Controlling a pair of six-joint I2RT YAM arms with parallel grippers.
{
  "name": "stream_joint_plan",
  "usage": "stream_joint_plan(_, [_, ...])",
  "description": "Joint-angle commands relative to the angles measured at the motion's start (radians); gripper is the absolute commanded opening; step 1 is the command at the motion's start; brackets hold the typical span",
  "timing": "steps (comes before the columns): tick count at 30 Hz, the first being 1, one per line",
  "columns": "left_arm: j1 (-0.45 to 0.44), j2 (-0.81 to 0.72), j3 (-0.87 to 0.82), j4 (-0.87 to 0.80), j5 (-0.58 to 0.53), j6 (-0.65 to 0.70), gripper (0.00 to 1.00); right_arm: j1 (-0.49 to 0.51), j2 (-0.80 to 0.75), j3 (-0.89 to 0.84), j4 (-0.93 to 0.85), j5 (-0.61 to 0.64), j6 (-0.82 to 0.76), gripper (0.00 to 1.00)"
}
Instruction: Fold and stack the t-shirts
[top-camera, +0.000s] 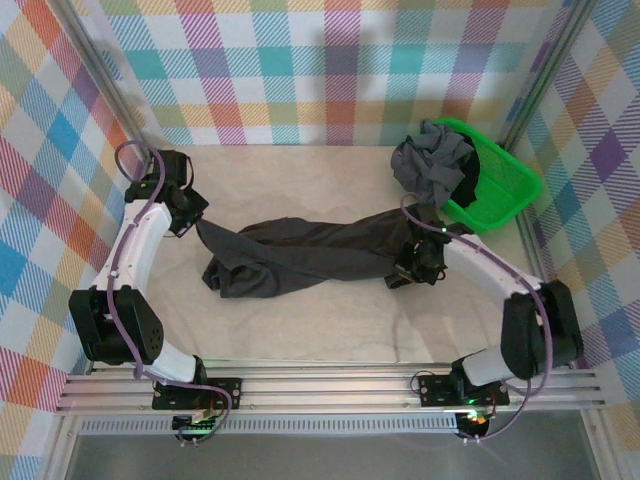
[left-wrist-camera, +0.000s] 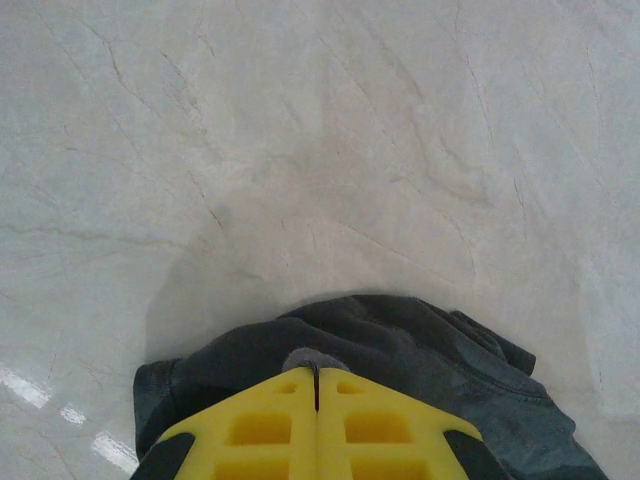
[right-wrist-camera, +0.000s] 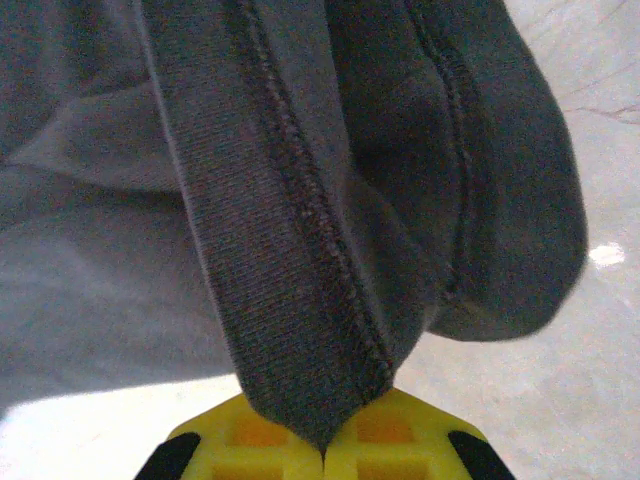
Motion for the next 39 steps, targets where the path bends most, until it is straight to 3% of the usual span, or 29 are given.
stream_joint_plan(1, [0.015,-0.002,0.023,0.014,-0.014,-0.003,0.00,-0.032,-0.098,0.010,-0.180,0.003,-0.068,0.00])
stream_joint_plan(6, [0.015,-0.001,0.042,0.014,-0.022,-0.008,0.00,-0.105,-0.223,-0.026,-0.285,-0.010,-0.084,0.00])
stream_joint_plan(9, [0.014,0.005,0.039,0.021,-0.002,-0.013,0.00,-0.166,-0.233,-0.051,-0.262,-0.011,-0.114,0.00])
stream_joint_plan(14, [0.010,0.016,0.011,0.027,0.019,-0.013,0.00,-0.276,-0.086,-0.091,-0.128,-0.060,-0.162,0.00])
stream_joint_plan(21, [0.010,0.039,0.007,0.028,0.046,0.004,0.00,-0.299,0.189,0.044,-0.031,-0.115,-0.220,0.00])
stream_joint_plan(26, [0.010,0.028,0.011,0.021,0.040,0.005,0.00,-0.299,0.157,0.027,-0.065,-0.131,-0.189,0.00])
stream_joint_plan(30, [0.010,0.027,0.006,0.020,0.047,0.007,0.00,-0.303,0.086,-0.043,-0.079,-0.078,-0.165,0.31])
stream_joint_plan(33, [0.009,0.025,0.001,0.021,0.057,0.004,0.00,-0.302,-0.009,-0.059,-0.127,-0.039,-0.108,0.45])
stream_joint_plan(36, [0.007,0.024,-0.002,0.023,0.058,0.003,0.00,-0.303,-0.151,-0.118,-0.151,-0.042,0.008,0.48])
stream_joint_plan(39, [0.007,0.022,-0.001,0.023,0.055,0.004,0.00,-0.297,-0.257,-0.218,-0.135,-0.139,0.151,0.47])
